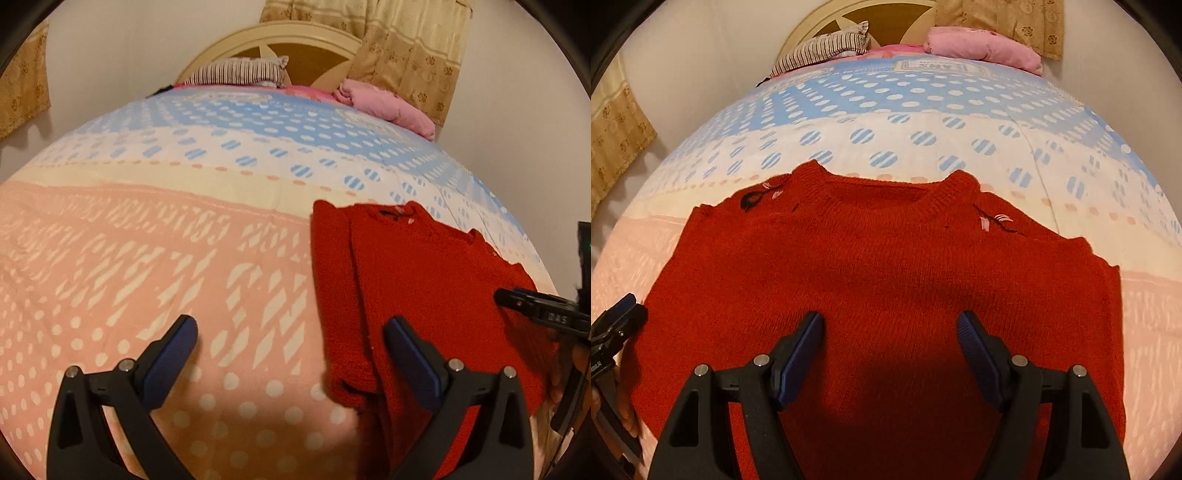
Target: Fold small clothes
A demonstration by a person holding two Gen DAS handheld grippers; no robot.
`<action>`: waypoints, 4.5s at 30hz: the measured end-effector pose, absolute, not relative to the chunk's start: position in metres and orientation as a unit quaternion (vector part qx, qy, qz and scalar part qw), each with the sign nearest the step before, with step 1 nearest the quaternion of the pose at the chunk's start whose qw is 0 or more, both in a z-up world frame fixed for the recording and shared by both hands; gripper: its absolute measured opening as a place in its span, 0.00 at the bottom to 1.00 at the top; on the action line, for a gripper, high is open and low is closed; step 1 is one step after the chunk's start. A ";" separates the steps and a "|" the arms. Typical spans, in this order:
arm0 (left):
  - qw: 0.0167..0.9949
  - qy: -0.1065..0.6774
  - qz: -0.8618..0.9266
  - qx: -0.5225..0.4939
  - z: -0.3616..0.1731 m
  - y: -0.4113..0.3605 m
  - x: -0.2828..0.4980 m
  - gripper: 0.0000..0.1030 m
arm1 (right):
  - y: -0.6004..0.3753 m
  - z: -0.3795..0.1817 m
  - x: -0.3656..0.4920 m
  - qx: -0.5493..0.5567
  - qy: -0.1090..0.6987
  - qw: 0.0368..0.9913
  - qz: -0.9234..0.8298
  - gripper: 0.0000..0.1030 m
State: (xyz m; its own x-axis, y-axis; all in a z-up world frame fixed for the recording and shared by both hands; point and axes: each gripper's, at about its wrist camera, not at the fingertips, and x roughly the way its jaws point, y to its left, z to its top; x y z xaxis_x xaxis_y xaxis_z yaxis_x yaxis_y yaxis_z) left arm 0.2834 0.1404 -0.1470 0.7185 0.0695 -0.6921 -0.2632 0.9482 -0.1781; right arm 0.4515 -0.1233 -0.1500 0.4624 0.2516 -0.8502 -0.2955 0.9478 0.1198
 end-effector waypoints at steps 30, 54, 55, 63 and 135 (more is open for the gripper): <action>0.907 0.391 0.072 -0.137 -0.157 0.141 0.295 1.00 | -0.044 -0.111 0.333 -0.106 0.381 0.875 0.278 0.78; 0.898 0.425 0.035 -0.108 -0.157 0.139 0.359 1.00 | 0.034 -0.140 0.262 -0.255 0.325 0.861 0.295 0.77; 0.898 0.427 0.033 -0.107 -0.158 0.138 0.361 1.00 | 0.035 -0.140 0.264 -0.253 0.327 0.862 0.294 0.77; 0.901 0.416 0.021 -0.120 -0.158 0.140 0.363 0.87 | 0.043 -0.146 0.264 -0.257 0.330 0.863 0.283 0.76; 0.860 0.355 -0.205 -0.304 -0.086 0.042 0.389 0.13 | -0.103 -0.111 0.273 0.028 0.321 0.910 0.262 0.12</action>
